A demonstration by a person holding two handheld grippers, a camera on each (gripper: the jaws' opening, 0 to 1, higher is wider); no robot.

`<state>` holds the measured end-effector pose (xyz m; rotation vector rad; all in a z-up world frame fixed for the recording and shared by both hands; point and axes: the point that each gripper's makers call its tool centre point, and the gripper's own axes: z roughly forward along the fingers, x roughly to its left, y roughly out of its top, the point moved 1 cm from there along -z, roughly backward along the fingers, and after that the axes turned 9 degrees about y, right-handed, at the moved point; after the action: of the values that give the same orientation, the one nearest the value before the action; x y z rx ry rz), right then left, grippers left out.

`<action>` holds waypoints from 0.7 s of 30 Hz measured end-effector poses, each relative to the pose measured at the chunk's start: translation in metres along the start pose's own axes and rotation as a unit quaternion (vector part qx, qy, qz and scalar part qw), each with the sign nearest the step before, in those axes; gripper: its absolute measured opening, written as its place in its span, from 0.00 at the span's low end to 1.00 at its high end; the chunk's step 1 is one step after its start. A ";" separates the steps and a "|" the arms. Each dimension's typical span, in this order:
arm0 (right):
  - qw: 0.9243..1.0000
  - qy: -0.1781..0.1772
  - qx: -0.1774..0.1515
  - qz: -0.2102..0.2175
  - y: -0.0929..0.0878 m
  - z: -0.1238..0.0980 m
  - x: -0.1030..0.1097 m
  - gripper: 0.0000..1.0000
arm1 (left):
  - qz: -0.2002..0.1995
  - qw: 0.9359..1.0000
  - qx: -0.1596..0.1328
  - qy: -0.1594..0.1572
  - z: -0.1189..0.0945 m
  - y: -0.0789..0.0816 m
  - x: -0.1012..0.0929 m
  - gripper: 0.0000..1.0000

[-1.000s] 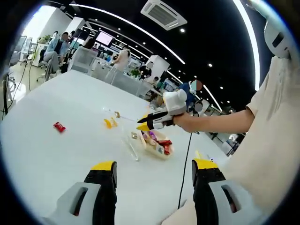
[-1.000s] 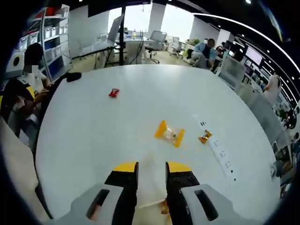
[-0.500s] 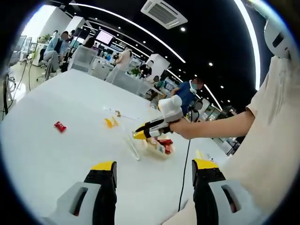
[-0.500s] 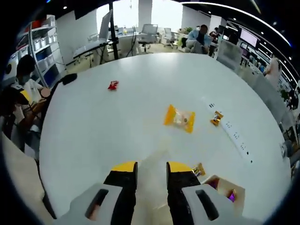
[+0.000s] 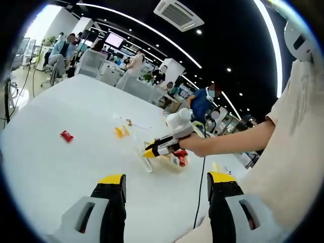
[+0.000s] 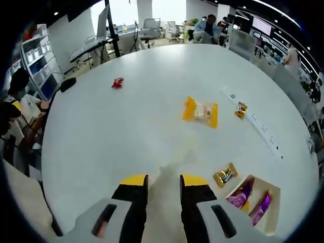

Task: Place the target food into the container with the food tongs after gripping and lifting it, then release it inside without dropping or visibly crushing the food.

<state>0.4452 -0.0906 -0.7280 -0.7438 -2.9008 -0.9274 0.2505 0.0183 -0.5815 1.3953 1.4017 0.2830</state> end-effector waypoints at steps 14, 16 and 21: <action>0.999 -0.016 0.029 -0.023 -0.009 0.012 0.001 0.22 | -0.002 1.000 -0.002 0.003 -0.002 -0.001 0.001 0.65; 0.999 -0.015 0.028 -0.017 -0.008 0.012 0.001 0.21 | -0.002 1.000 -0.003 0.003 -0.003 -0.001 0.001 0.65; 0.999 -0.020 0.030 -0.013 -0.008 0.014 0.001 0.18 | -0.004 1.000 -0.003 0.005 -0.004 -0.002 0.002 0.65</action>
<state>0.4428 -0.0880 -0.7438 -0.7304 -2.9650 -0.8330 0.2468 0.0212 -0.5825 1.3856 1.4126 0.2897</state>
